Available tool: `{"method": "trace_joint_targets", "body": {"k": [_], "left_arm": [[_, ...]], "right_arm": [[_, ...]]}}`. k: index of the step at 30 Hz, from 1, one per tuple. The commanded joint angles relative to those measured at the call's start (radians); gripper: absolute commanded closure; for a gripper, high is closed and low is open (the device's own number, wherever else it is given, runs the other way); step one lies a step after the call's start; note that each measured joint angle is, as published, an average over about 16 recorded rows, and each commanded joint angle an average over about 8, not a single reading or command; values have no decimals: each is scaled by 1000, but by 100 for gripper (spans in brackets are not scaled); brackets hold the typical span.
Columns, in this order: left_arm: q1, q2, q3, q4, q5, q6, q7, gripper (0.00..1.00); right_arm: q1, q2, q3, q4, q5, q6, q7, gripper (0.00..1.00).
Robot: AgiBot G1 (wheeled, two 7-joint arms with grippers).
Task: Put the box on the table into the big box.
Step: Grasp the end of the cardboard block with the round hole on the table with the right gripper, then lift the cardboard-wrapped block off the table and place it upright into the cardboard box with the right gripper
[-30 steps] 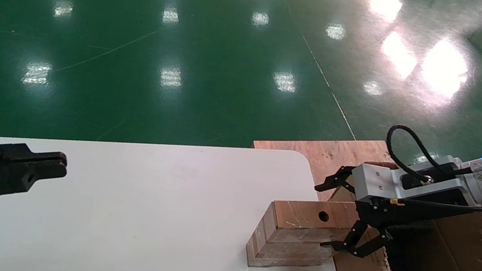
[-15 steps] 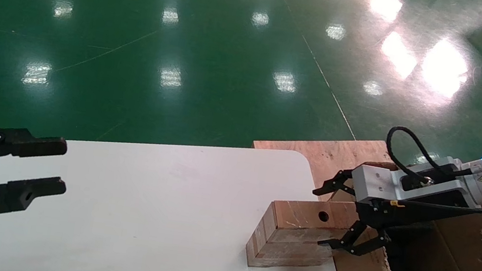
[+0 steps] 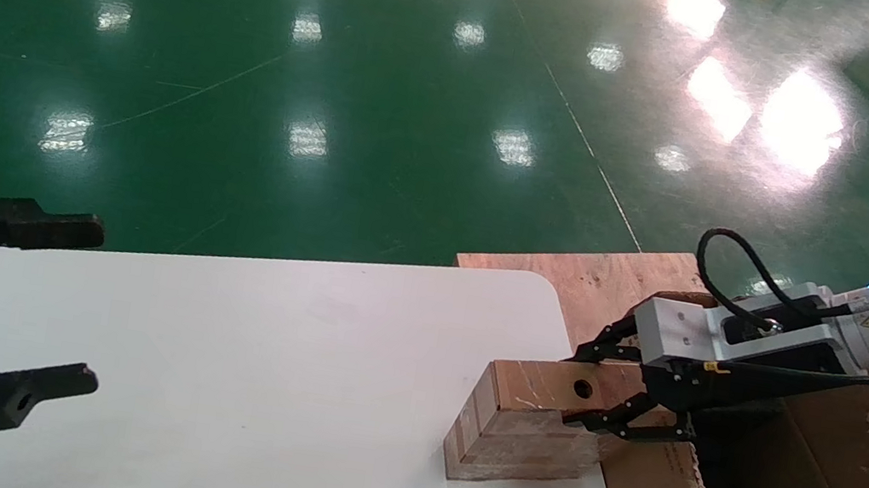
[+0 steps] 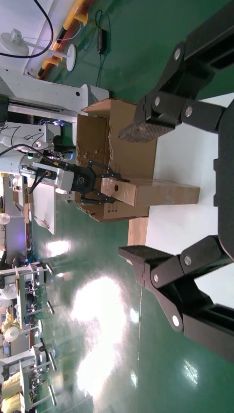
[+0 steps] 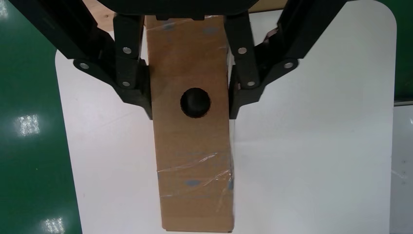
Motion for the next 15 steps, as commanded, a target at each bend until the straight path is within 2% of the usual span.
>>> {"method": "trace_joint_targets", "body": {"k": [1,9,15], "left_arm": [[0,0,0,0,0,0,0,0],[0,0,0,0,0,0,0,0],[0,0,0,0,0,0,0,0]], "right_arm": [[0,0,0,0,0,-1,0,100],[2,3,-5,12,2,10,9,100],[60,26,-32,82,14,2,85,100]]}}
